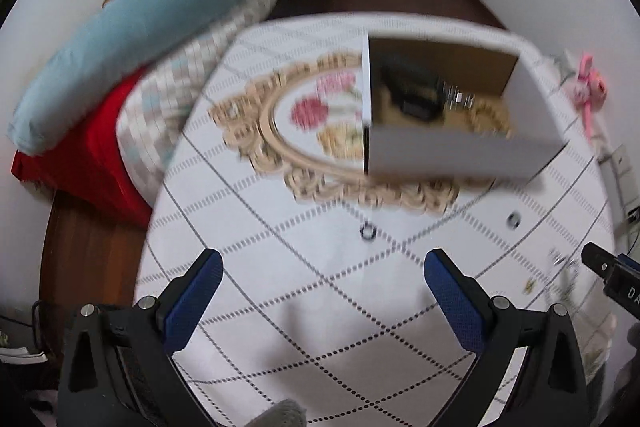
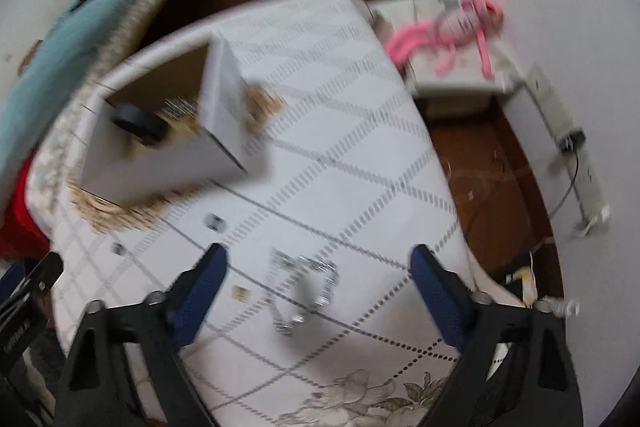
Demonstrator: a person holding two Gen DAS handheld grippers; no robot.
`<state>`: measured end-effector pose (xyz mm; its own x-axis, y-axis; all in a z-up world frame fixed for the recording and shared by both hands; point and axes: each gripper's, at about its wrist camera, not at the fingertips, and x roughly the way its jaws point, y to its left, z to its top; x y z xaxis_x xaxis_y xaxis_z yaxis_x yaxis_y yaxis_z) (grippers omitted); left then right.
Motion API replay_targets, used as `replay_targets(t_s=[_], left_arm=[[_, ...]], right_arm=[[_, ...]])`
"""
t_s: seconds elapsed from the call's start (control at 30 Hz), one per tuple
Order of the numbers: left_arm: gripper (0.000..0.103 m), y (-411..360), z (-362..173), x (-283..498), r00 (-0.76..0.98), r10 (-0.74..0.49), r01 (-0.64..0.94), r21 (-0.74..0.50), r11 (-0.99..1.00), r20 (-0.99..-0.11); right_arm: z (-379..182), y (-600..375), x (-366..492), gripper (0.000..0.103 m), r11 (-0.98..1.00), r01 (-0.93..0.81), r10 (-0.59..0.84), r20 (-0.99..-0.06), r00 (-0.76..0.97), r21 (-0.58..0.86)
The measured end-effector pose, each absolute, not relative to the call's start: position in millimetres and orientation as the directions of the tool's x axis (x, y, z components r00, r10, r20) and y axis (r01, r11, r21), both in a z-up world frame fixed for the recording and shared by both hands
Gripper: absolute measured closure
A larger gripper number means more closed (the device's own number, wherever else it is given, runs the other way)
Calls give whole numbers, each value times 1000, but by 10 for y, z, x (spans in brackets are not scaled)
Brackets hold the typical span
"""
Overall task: Organize jewelry
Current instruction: 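Grasp a small black ring with the left gripper while the right moves to the silver necklace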
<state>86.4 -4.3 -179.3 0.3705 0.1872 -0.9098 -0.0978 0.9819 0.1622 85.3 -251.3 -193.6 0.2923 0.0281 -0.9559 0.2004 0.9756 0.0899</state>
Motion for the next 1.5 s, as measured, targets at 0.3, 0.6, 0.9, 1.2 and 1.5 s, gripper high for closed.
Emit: replay_targets(t_s=[0.3,0.6,0.9,1.2,1.5], left_arm=[[0,-58,-2175,827,324,235,-98,214,972,-917],[1,145,-2171,784,298,188,-135,154,979,-936],[2,343,-2109,904,319,111,-136,71,988,-941],[25,125,-2306,1171,304,66,-53,53,997,-950],[93,14,-2303,1272,333,29,7,33,999,-942]], right_arm=[[-2402,-2491,780,32,982,188,-51,-965,257,-2],[-2338,-2380,718,92,986,162,-12,-942,334,45],[-1936,-2279,843,103,954,139,182,-882,435,265],[-1814,-2447,929,103,933,165,215,-865,454,319],[-1876,-2571,927,103,923,196,219,-870,442,332]])
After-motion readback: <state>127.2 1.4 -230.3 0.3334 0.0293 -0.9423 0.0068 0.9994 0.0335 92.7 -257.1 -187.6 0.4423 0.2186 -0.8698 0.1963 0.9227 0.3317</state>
